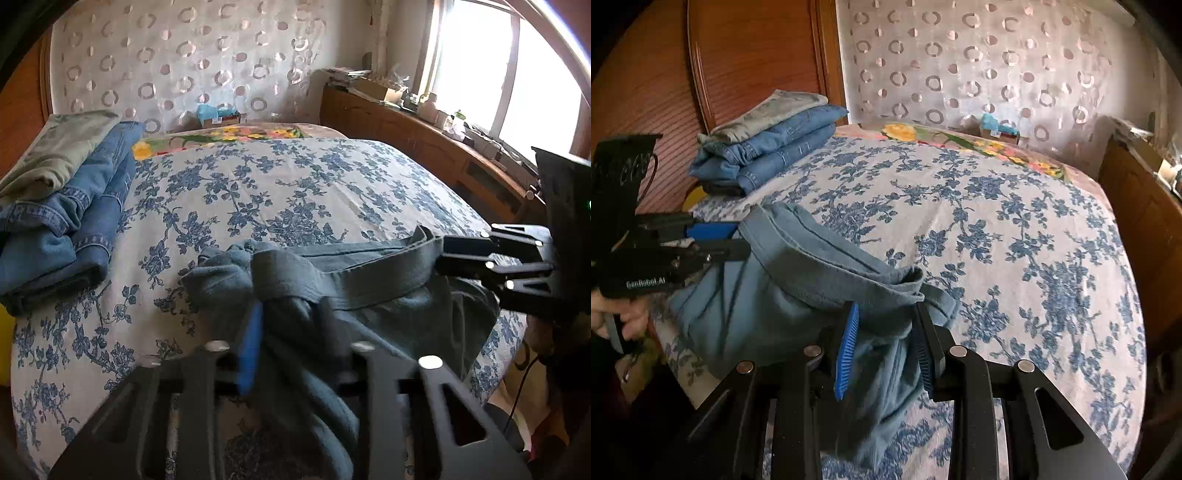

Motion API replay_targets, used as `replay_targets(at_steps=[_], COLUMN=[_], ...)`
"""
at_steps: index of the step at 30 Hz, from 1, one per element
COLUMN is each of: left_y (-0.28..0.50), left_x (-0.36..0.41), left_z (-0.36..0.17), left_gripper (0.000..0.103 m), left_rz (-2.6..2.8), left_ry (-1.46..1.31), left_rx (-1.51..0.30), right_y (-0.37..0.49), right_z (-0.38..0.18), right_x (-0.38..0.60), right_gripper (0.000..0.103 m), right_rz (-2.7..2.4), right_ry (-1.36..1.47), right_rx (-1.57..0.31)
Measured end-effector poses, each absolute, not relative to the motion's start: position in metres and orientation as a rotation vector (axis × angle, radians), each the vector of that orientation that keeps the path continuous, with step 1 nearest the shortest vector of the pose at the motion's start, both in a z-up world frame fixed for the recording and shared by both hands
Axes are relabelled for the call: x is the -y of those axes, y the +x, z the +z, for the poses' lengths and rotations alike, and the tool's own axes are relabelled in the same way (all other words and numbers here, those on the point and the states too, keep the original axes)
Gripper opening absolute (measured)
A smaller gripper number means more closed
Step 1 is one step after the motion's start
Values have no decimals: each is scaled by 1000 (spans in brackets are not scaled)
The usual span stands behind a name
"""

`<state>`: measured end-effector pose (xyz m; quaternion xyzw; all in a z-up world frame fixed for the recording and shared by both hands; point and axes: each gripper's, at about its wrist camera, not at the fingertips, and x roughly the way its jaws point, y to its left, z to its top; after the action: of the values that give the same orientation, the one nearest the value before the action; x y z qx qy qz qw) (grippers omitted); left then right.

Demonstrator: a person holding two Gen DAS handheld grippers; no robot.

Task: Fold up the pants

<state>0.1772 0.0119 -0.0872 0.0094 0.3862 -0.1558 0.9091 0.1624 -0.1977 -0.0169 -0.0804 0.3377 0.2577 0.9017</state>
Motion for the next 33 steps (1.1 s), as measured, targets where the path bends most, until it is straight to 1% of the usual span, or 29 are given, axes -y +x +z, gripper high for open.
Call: replay_targets(at_steps=[1, 2, 3, 5, 7, 10, 14, 17, 19, 20, 21, 22, 23, 24, 25, 29, 31, 33], left_y=[177, 176, 175, 173, 171, 172, 180, 180, 177, 173, 170, 167, 164, 161, 157, 144, 138, 135], left_x=[-12, -12, -13, -16, -20, -24, -20, -19, -20, -20, -21, -21, -21, -22, -22, -22, -22, -20], left_z=[-87, -86, -85, -80, -73, -67, -72, -75, -74, -73, -72, -71, -70, -70, -70, -74, -78, -83], left_gripper=[20, 15, 14, 12, 12, 12, 13, 20, 31, 41, 47, 47, 47, 47, 47, 47, 47, 47], left_rz=[-317, -317, -315, -305, -287, -280, -264, -266, -275, -277, -279, -282, -287, -291, -292, -290, -301, -304], left_ry=[25, 26, 22, 7, -19, -50, -19, -12, -18, -18, -18, -19, -19, -20, -20, -16, -17, -2], left_rx=[-793, -789, -781, -755, -715, -695, -730, -753, -753, -749, -741, -737, -737, -737, -737, -734, -744, -758], right_y=[166, 169, 172, 176, 180, 183, 183, 175, 171, 169, 168, 167, 167, 167, 167, 173, 176, 181], right_z=[-16, -15, -13, -8, -2, 5, 1, -4, -4, -3, -3, -4, -5, -6, -8, -15, -17, -20], right_x=[198, 199, 200, 202, 205, 212, 216, 217, 218, 217, 217, 216, 215, 214, 212, 207, 203, 200], right_gripper=[31, 28, 10, 8, 3, 3, 3, 3, 3, 3, 8, 13, 15, 20, 23, 24, 33, 35], right_rz=[549, 562, 572, 575, 569, 529, 528, 534, 542, 542, 540, 542, 543, 540, 540, 550, 551, 540], right_ry=[-151, -137, -121, -102, -74, -37, -1, 0, 3, -2, -14, -23, -34, -44, -52, -55, -65, -80], right_rx=[-701, -701, -698, -684, -658, -622, -628, -637, -636, -637, -639, -639, -638, -642, -650, -683, -698, -721])
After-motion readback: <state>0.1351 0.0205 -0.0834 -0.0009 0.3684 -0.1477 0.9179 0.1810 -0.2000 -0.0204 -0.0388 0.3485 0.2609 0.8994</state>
